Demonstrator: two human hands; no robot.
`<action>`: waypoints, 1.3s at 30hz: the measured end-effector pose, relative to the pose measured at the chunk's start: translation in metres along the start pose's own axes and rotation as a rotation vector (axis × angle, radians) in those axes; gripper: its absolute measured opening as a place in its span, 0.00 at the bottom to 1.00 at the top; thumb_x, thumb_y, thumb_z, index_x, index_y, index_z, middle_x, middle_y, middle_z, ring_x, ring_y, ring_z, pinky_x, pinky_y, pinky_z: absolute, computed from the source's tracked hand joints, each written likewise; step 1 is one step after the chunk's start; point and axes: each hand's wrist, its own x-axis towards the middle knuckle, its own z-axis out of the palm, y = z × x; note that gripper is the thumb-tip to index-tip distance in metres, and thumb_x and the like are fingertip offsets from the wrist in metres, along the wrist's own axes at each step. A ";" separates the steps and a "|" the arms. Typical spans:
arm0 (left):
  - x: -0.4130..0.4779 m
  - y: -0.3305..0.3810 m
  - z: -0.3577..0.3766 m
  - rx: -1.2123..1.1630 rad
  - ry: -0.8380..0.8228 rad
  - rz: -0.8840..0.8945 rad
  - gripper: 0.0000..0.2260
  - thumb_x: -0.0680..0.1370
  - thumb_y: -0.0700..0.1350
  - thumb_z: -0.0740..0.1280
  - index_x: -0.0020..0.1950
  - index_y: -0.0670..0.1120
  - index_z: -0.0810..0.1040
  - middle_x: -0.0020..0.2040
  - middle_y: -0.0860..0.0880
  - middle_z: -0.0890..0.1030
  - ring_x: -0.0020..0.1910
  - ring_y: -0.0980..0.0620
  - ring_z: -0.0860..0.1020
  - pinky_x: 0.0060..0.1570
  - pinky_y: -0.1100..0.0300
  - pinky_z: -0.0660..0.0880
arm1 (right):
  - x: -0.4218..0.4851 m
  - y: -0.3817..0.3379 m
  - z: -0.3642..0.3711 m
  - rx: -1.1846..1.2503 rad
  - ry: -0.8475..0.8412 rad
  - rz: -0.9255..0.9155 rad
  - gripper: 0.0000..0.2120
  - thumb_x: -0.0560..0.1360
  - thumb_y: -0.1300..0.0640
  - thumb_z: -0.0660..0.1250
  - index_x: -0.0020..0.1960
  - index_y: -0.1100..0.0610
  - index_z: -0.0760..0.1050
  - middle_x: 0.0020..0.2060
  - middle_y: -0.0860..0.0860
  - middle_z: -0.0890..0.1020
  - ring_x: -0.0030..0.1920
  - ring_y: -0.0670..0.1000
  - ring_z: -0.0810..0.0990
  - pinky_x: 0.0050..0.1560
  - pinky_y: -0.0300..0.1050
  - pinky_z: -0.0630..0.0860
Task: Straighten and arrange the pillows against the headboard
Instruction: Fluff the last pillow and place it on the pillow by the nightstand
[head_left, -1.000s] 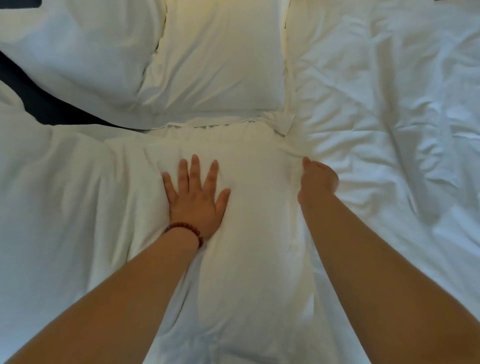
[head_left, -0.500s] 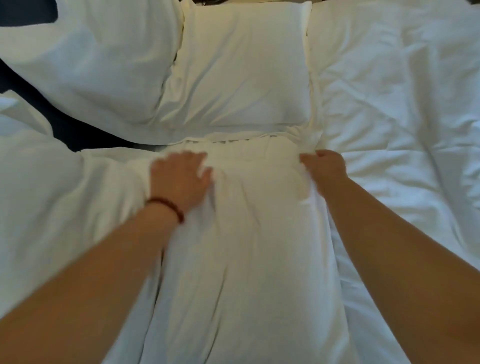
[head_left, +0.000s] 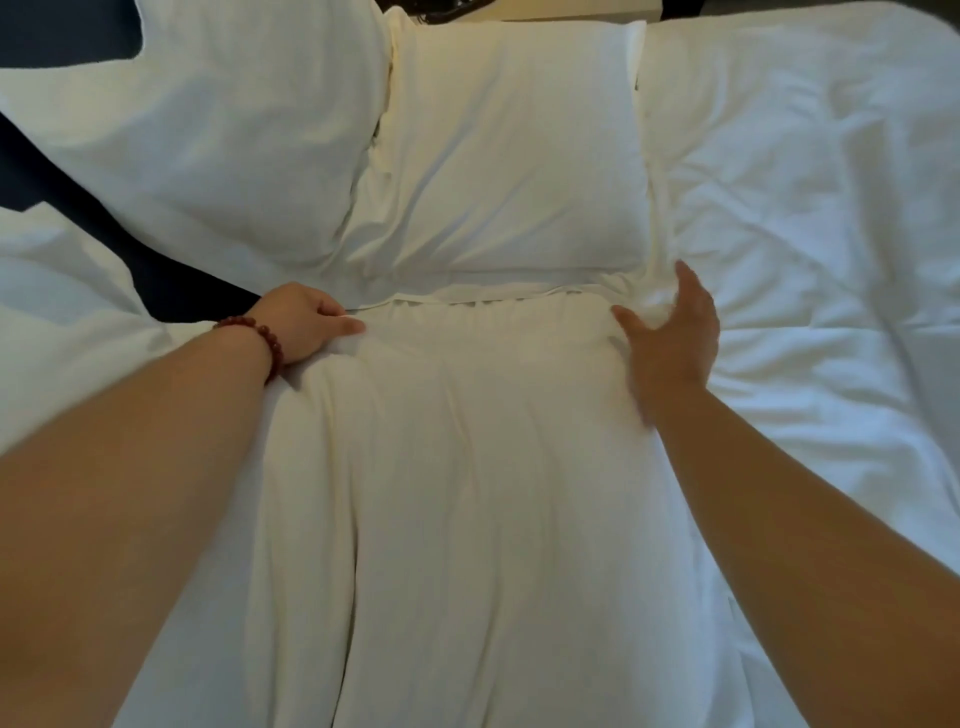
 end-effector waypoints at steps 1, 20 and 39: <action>0.000 0.001 0.001 0.009 0.007 0.026 0.11 0.74 0.53 0.73 0.47 0.46 0.84 0.43 0.48 0.81 0.44 0.51 0.76 0.48 0.61 0.67 | 0.001 -0.005 0.009 -0.074 -0.011 -0.152 0.38 0.68 0.44 0.76 0.74 0.52 0.67 0.68 0.55 0.74 0.69 0.56 0.71 0.70 0.55 0.66; -0.002 -0.011 -0.067 0.555 -0.045 0.095 0.11 0.78 0.53 0.67 0.44 0.46 0.80 0.48 0.43 0.82 0.49 0.44 0.76 0.46 0.58 0.67 | -0.016 -0.079 0.098 -0.217 -0.696 -0.231 0.10 0.76 0.47 0.68 0.43 0.52 0.81 0.45 0.52 0.81 0.51 0.55 0.79 0.51 0.47 0.72; -0.213 -0.017 0.009 0.804 0.284 -0.014 0.30 0.79 0.61 0.40 0.79 0.53 0.56 0.80 0.47 0.55 0.79 0.46 0.49 0.74 0.47 0.37 | -0.248 -0.115 0.048 -0.107 -0.571 -0.335 0.37 0.72 0.28 0.29 0.79 0.38 0.44 0.80 0.45 0.43 0.79 0.49 0.36 0.75 0.55 0.32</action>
